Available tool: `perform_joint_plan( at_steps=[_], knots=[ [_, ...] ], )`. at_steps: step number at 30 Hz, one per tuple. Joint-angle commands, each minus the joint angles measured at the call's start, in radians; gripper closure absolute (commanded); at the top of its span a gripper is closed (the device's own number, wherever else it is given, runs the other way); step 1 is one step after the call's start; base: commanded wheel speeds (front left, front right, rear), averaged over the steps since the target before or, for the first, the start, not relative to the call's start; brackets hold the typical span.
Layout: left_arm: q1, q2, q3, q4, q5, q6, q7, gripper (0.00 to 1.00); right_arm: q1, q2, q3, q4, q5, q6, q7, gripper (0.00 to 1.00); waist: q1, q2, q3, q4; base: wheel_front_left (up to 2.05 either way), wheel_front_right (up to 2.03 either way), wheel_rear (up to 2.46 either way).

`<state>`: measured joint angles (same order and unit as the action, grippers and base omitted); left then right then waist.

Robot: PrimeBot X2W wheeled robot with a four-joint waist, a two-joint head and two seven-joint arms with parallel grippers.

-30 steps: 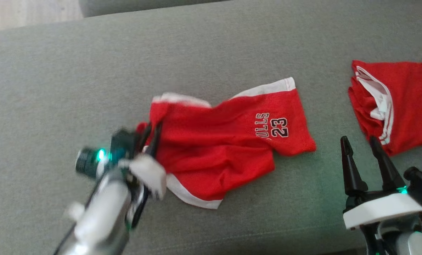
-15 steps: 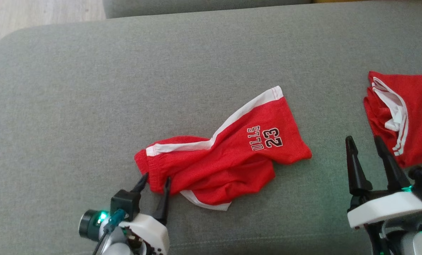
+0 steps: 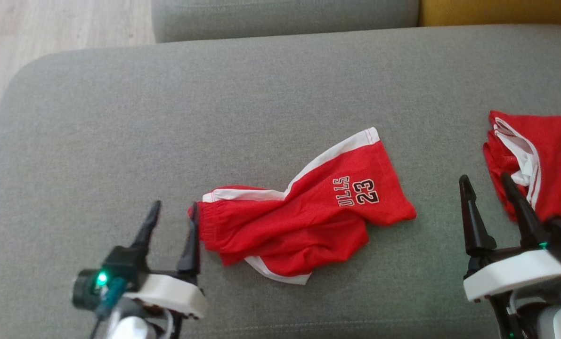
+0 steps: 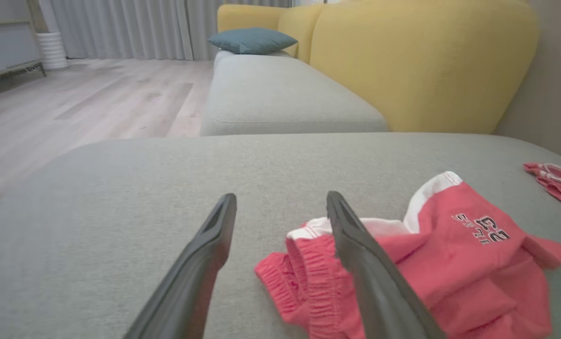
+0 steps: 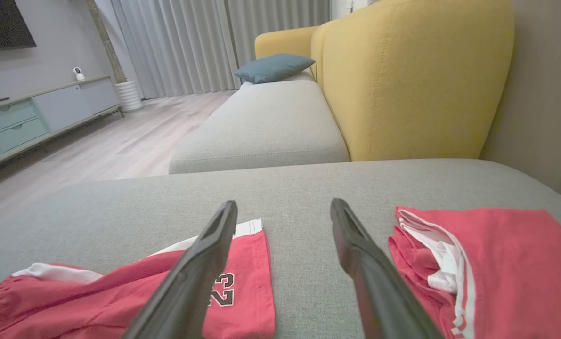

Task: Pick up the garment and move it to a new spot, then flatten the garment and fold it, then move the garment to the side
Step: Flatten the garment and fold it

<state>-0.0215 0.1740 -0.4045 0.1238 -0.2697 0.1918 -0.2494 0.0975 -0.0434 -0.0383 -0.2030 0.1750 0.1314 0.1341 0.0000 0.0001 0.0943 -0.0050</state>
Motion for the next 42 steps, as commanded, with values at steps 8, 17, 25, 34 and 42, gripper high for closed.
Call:
perform_joint_plan(
  at_steps=[8,17,25,34,42],
  knots=[
    [0.005,0.069,0.125,-0.111,0.001,0.049,-0.010,0.00,0.016,-0.007,0.027,-0.059,-0.012,-0.001,0.028,0.00,0.0000,-0.0001,-0.036,0.007,0.00,0.00,0.00],
    [0.032,0.086,0.123,-0.138,-0.006,0.052,0.018,0.00,0.031,-0.007,0.024,-0.066,-0.002,-0.001,0.031,0.00,0.0000,-0.0001,-0.042,0.008,0.00,0.00,0.00],
    [0.033,0.094,0.120,-0.143,-0.007,0.058,0.024,0.00,0.032,-0.007,0.022,-0.066,0.001,-0.001,0.031,0.00,0.0000,-0.0001,-0.041,0.007,0.00,0.00,0.00],
    [-0.090,0.120,0.054,-0.149,-0.010,-0.035,0.115,0.00,0.022,-0.007,0.022,-0.068,0.006,-0.001,0.037,0.00,0.0000,-0.0001,-0.003,0.012,0.00,0.00,0.00],
    [-0.294,0.107,-0.019,-0.047,-0.150,-0.192,0.455,0.00,-0.006,-0.007,0.039,-0.061,0.007,-0.001,0.036,0.00,0.0000,-0.0001,0.044,-0.007,0.00,0.00,0.00]
  ],
)
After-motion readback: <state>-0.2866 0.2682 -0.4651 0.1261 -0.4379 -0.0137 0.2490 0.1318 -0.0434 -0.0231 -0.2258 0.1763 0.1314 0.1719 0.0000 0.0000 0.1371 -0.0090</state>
